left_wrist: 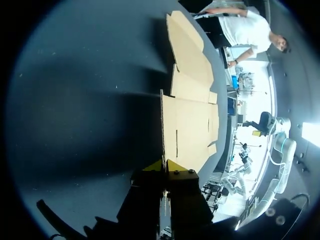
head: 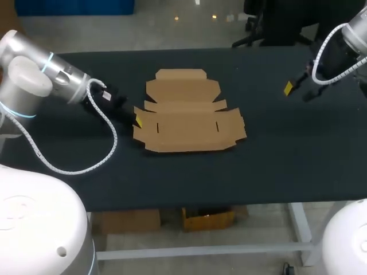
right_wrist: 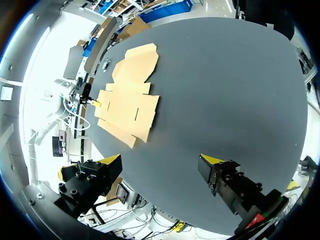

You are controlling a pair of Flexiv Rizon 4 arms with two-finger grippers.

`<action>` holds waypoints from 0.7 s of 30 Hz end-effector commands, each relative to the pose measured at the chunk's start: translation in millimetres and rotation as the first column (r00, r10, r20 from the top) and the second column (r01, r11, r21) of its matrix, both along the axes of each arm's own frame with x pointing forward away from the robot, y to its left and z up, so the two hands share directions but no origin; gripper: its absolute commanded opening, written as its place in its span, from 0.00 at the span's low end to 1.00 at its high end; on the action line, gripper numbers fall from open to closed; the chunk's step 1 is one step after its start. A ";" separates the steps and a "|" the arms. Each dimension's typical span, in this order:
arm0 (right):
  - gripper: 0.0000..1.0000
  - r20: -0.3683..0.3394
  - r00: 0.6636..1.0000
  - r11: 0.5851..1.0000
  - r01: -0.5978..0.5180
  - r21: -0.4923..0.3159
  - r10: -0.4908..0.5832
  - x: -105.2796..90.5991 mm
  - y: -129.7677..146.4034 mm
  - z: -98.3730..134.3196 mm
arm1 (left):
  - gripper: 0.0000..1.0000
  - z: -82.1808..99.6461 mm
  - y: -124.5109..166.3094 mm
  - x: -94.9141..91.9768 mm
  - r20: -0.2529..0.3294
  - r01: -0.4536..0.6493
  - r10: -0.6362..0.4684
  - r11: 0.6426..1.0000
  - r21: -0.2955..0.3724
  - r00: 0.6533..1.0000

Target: Assemble the packaging by folding the flat box into shape, placing the metal phone stand inside, and closing the box properly

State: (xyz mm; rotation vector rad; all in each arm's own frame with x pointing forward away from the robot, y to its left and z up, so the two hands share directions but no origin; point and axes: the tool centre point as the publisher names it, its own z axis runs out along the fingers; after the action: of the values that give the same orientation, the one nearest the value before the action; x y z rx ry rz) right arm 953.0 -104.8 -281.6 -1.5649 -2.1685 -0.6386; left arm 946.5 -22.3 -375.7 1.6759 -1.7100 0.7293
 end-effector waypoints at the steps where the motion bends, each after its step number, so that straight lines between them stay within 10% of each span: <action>1: 1.00 0.002 1.000 1.000 0.001 0.000 -0.001 -2.1 -0.6 0.8 | 0.00 -2.1 -3.8 -1.0 -0.002 0.005 -0.005 1.000 -0.006 1.000; 21: 1.00 -0.043 0.998 0.999 0.037 0.000 -0.037 -11.3 0.8 -2.8 | 0.00 -6.9 -27.9 -25.1 -0.006 0.004 -0.005 0.999 -0.048 1.000</action>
State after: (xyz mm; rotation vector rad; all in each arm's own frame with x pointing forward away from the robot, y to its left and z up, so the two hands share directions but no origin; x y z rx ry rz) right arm 944.0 -105.1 -285.2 -1.5973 -2.1186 -0.6220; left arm 923.0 -47.9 -381.9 1.6315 -1.6816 0.7561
